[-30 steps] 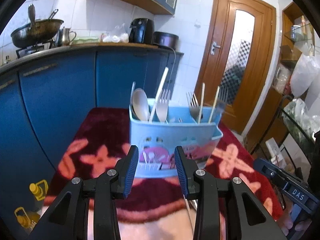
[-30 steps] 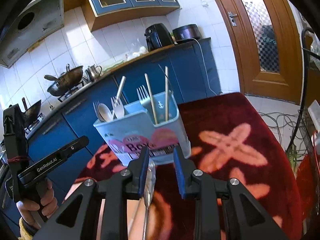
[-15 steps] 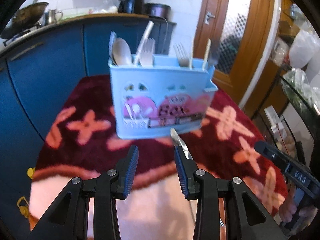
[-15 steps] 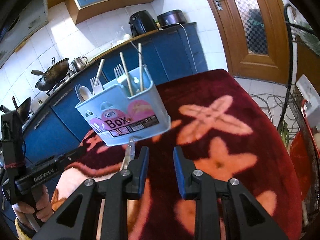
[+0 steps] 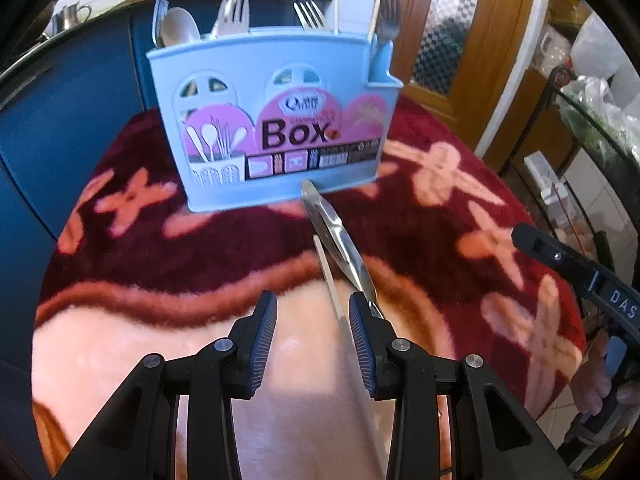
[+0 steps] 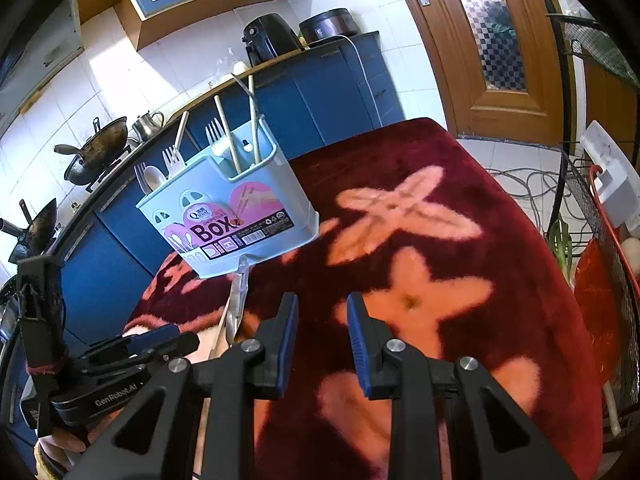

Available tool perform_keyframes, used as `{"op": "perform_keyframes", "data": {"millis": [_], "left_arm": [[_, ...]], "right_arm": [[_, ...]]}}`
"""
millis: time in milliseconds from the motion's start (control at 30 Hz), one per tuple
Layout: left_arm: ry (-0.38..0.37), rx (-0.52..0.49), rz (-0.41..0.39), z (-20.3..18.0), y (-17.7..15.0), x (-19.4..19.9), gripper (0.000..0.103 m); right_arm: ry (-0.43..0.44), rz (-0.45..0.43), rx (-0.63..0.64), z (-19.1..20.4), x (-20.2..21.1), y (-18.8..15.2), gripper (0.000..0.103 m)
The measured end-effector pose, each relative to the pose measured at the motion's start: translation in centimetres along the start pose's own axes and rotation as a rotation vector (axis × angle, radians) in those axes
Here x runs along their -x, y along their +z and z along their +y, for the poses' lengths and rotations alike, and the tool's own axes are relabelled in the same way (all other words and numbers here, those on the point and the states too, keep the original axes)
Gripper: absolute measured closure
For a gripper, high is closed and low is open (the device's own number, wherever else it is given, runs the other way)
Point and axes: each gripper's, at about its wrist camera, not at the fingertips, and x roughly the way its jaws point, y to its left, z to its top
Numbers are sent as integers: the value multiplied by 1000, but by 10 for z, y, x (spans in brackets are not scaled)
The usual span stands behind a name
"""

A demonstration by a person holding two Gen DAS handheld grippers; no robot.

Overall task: Organize utensils
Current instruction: 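Move both tools down toward the wooden chopstick and silver knife on the blanket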

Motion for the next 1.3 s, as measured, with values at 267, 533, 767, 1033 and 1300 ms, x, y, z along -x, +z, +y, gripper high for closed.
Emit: {"op": "perform_keyframes", "data": {"millis": [267,533,767,1033,1300], "left_arm": [[-20,20,81,1,-6,-16,65],[-13,2,96,-4,-5,-24,65],[-17,-5,99,-5,-1,-31,67],[-57,38,103,6,4,-31,85],[-117,134,80,24,4,-25,99]], "right_arm": [[7,9,-18,-8,-1,-2,75],[13,17,-30,-12,-3,-4,75],[18,25,-42,-14,-4,-5,75],[18,32,-44,-14,-4,-5,75],[14,31,-33,-8,-3,-6,75]]}}
